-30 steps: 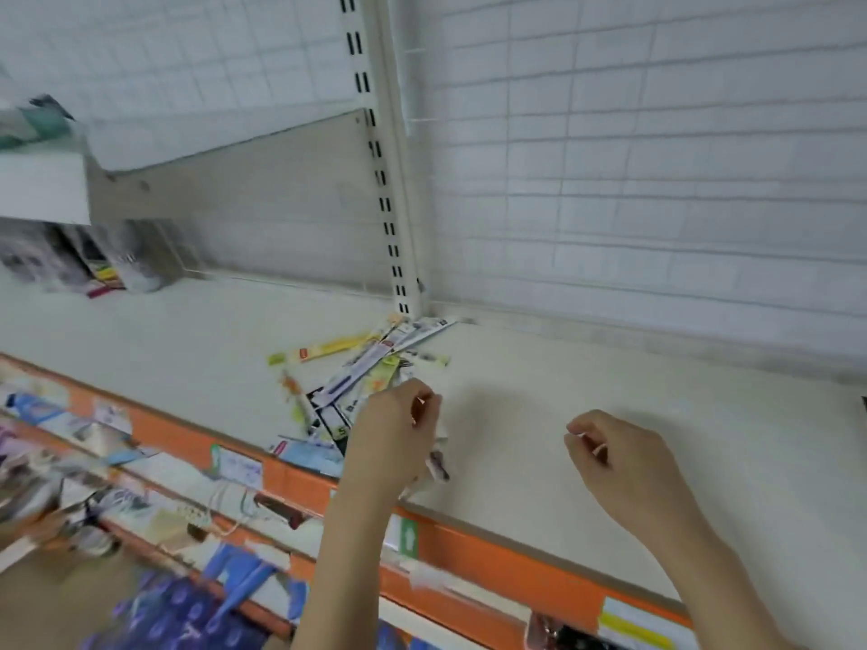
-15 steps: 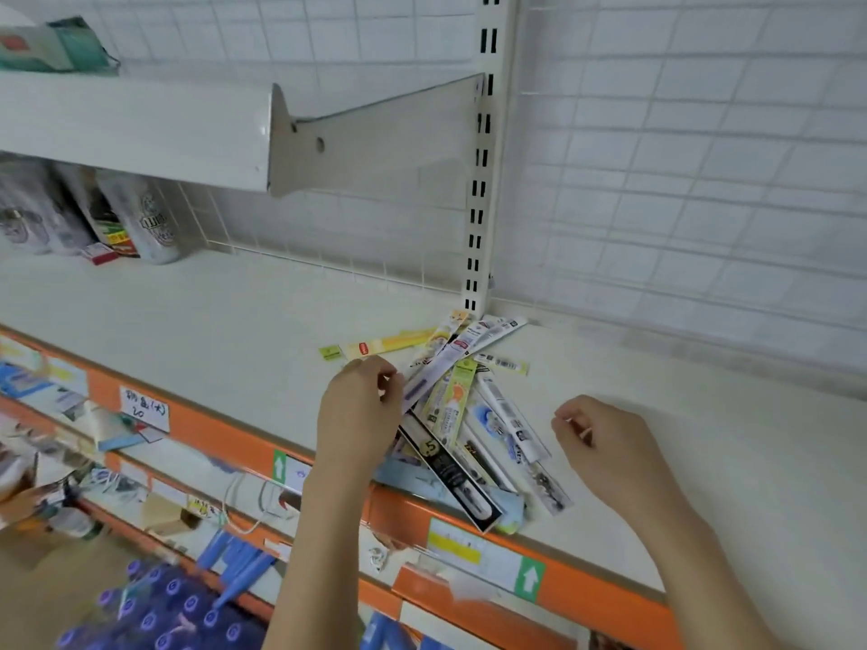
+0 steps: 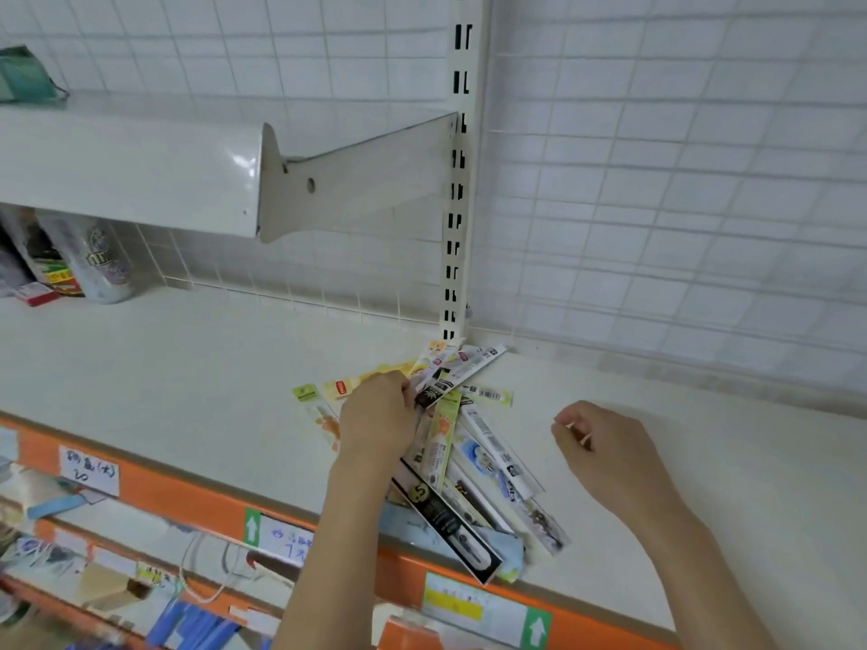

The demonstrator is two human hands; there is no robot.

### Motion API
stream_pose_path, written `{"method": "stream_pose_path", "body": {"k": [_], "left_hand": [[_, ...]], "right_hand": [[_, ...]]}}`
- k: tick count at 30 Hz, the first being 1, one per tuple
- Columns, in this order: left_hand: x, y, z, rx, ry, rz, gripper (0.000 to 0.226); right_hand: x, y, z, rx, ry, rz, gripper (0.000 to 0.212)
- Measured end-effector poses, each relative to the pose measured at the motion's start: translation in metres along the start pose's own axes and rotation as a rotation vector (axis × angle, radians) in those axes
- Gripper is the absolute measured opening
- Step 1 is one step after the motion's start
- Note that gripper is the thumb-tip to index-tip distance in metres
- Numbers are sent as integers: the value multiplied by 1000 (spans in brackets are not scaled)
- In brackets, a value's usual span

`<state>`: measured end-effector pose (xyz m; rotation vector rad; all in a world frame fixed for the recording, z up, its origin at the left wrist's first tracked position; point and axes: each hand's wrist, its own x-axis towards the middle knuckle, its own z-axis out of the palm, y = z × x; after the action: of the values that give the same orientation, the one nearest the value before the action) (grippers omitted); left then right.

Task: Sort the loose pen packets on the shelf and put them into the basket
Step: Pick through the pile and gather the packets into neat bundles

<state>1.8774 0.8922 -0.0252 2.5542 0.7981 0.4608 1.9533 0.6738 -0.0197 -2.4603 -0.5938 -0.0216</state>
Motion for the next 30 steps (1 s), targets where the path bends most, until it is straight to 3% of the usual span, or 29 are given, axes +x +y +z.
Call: {"method": "stream_pose_path", "body": {"k": [8,13,18,20,24,30], "left_hand": [[-7,-31,-49,-257,148,-122,21],[-17,-44,-67,-310,205,-188,11],[-21,-48,-69,-321,206,-194,17],[-21,-46,-68,-310,196,-185,19],[-17,-39,-61,-284,166,-174,35],[3,-18,-31,-89,-38,-123,24]], "right_hand": [[38,-50,18,-56,-101,-186,19],[78,-69,34,-222,-156,-284,27],[99,-67,46,-460,-306,-396,51],[102,-61,51,-500,-340,-415,48],[99,-52,47,-497,-194,-462,32],[78,-39,14,-195,75,-407,31]]}}
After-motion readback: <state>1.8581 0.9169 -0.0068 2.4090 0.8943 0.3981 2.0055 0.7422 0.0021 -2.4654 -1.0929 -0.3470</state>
